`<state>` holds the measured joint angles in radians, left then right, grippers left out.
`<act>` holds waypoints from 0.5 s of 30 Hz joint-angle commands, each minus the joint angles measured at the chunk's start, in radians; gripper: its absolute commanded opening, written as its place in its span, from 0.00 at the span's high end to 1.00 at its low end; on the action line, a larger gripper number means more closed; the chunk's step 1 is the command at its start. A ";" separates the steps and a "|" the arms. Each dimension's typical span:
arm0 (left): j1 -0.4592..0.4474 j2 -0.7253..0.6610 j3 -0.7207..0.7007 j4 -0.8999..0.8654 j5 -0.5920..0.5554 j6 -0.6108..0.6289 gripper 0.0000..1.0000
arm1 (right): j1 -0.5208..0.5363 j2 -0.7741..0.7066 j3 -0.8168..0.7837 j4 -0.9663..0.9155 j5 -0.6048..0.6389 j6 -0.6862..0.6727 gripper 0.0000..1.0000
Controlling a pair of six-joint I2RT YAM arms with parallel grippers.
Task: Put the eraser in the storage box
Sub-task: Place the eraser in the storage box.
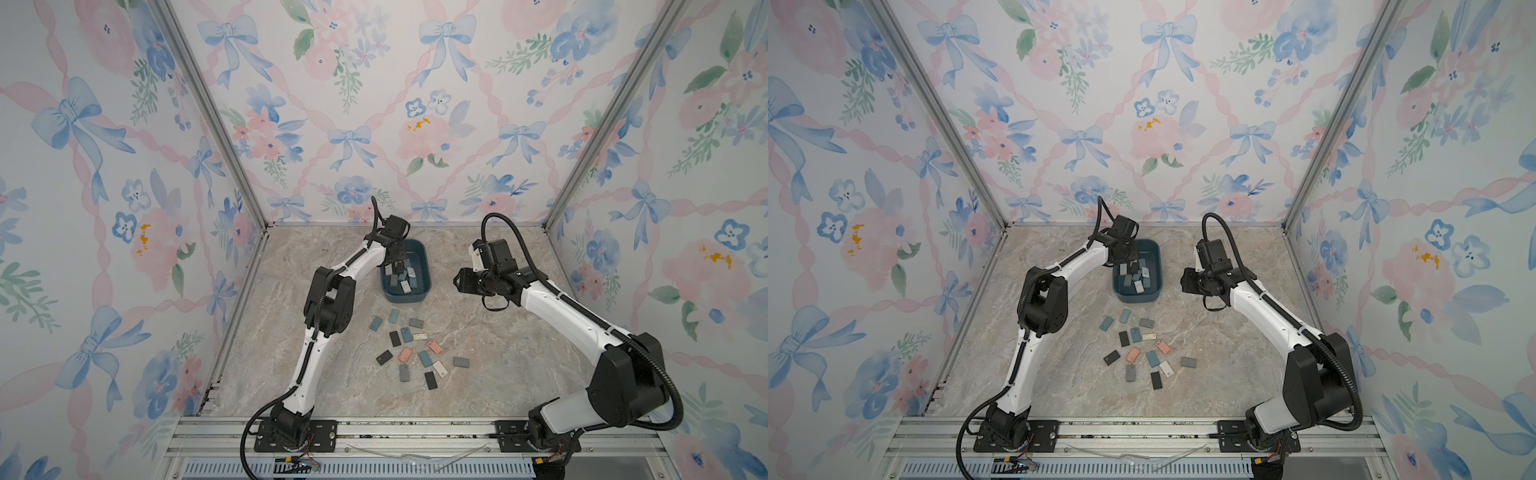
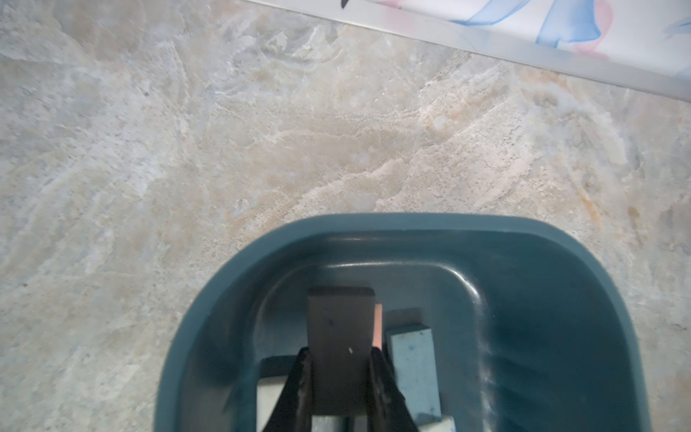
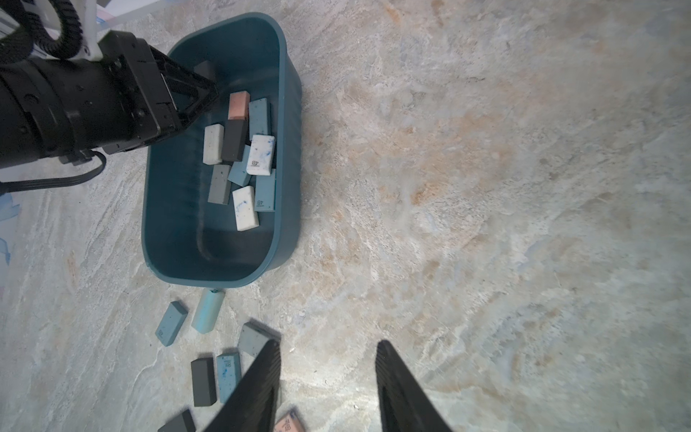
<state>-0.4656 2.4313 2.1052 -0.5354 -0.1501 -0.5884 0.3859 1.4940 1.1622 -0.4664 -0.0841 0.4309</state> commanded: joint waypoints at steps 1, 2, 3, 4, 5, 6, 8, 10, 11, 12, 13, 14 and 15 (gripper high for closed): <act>0.008 0.032 0.025 -0.030 -0.011 -0.018 0.79 | -0.009 -0.012 -0.012 0.007 -0.019 0.013 0.55; 0.008 0.035 0.026 -0.030 -0.011 -0.017 0.79 | -0.008 -0.012 -0.012 0.007 -0.019 0.015 0.55; 0.008 0.038 0.027 -0.031 -0.010 -0.017 0.79 | -0.009 -0.012 -0.013 0.009 -0.021 0.014 0.55; 0.008 0.040 0.028 -0.032 -0.011 -0.017 0.78 | -0.010 -0.012 -0.013 0.009 -0.020 0.015 0.55; 0.008 0.043 0.029 -0.032 -0.012 -0.016 0.77 | -0.009 -0.014 -0.013 0.009 -0.020 0.016 0.55; 0.008 0.046 0.030 -0.032 -0.012 -0.017 0.76 | -0.009 -0.013 -0.014 0.009 -0.020 0.017 0.55; 0.010 0.049 0.032 -0.032 -0.012 -0.017 0.76 | -0.009 -0.014 -0.014 0.011 -0.020 0.017 0.55; 0.010 0.053 0.033 -0.033 -0.012 -0.017 0.75 | -0.009 -0.015 -0.016 0.011 -0.020 0.018 0.55; 0.010 0.055 0.033 -0.034 -0.014 -0.017 0.74 | -0.009 -0.015 -0.017 0.011 -0.020 0.018 0.55; 0.010 0.055 0.033 -0.036 -0.014 -0.017 0.74 | -0.009 -0.015 -0.017 0.011 -0.020 0.018 0.55; 0.010 0.055 0.035 -0.036 -0.014 -0.017 0.73 | -0.009 -0.016 -0.018 0.011 -0.020 0.019 0.55; 0.010 0.057 0.035 -0.036 -0.012 -0.017 0.72 | -0.009 -0.017 -0.018 0.011 -0.021 0.020 0.55; 0.010 0.055 0.035 -0.036 -0.010 -0.018 0.71 | -0.009 -0.017 -0.018 0.011 -0.021 0.019 0.55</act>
<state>-0.4633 2.4569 2.1162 -0.5491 -0.1501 -0.5915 0.3859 1.4940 1.1568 -0.4660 -0.0982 0.4389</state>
